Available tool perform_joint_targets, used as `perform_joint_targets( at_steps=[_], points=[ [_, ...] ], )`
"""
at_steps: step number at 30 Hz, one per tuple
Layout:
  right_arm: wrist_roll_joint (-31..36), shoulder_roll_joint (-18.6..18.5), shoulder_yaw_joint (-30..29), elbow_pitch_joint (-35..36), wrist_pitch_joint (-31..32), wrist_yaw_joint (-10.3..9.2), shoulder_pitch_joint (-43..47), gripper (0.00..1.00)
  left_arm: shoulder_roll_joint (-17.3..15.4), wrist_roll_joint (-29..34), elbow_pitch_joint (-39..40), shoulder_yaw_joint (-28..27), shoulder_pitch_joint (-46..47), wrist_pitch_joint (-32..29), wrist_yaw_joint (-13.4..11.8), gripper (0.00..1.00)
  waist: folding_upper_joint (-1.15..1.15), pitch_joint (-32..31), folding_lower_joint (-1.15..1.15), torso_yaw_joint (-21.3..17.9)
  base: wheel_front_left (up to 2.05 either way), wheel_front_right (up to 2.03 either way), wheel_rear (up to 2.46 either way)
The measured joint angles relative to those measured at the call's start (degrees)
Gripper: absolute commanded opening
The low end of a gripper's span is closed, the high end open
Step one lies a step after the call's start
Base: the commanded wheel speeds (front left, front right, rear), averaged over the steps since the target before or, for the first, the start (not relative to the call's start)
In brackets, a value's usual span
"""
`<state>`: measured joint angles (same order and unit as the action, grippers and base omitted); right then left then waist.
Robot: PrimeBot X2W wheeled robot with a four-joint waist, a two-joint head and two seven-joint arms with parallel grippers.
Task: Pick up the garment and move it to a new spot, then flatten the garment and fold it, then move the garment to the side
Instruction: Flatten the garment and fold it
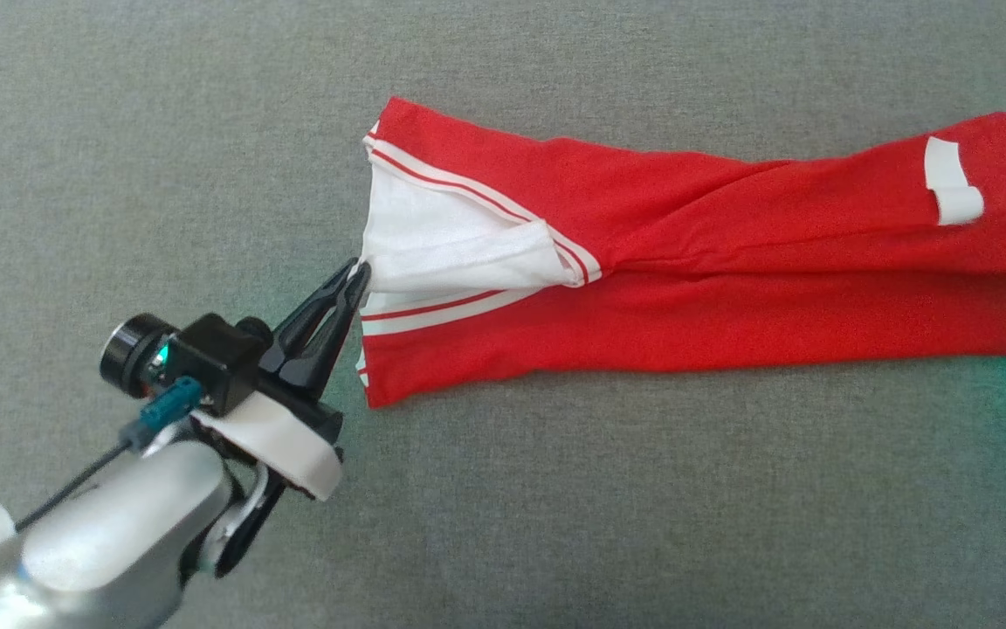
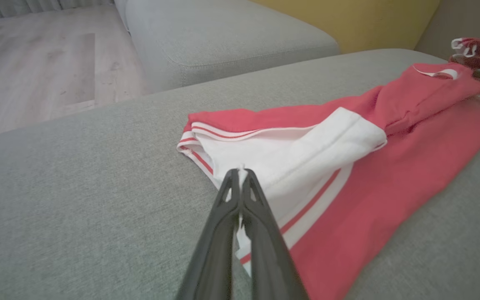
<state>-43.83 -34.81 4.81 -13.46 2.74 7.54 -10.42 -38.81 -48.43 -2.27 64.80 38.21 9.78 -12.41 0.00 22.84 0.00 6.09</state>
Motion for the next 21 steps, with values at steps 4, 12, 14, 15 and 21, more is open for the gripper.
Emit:
perform_joint_targets(
  at_steps=[4,12,14,15,21],
  points=[
    [3.9,4.1,-3.9,0.7,-0.8,0.0,0.7,1.0,3.5,-0.1,-2.5,-2.1,-1.4,3.2,-2.7,1.0,0.0,-0.4,0.0,-0.1,0.0,0.0,0.0],
    [9.9,13.2,-11.2,2.0,-3.5,0.0,6.5,1.0,13.8,8.9,-2.5,-14.6,-10.2,4.6,-11.4,1.0,0.0,-2.9,0.0,0.9,0.0,0.0,0.0],
    [11.8,15.0,-13.5,0.5,-3.7,0.0,6.0,1.0,16.9,13.1,-1.0,-19.2,-13.9,4.7,-12.8,1.0,0.0,-3.6,0.0,1.5,0.0,0.0,0.0],
    [13.0,15.6,-14.6,-0.4,-3.7,0.0,5.6,1.0,18.3,15.1,-0.5,-20.7,-15.9,4.7,-12.9,1.0,0.0,-4.0,0.0,1.8,0.0,0.0,0.0],
    [18.7,18.2,-19.3,-7.4,-0.5,0.0,-1.0,1.0,24.5,26.0,0.3,-25.6,-26.1,4.8,-12.8,1.0,0.0,-5.8,-0.01,4.4,0.0,0.0,0.0]
  ],
)
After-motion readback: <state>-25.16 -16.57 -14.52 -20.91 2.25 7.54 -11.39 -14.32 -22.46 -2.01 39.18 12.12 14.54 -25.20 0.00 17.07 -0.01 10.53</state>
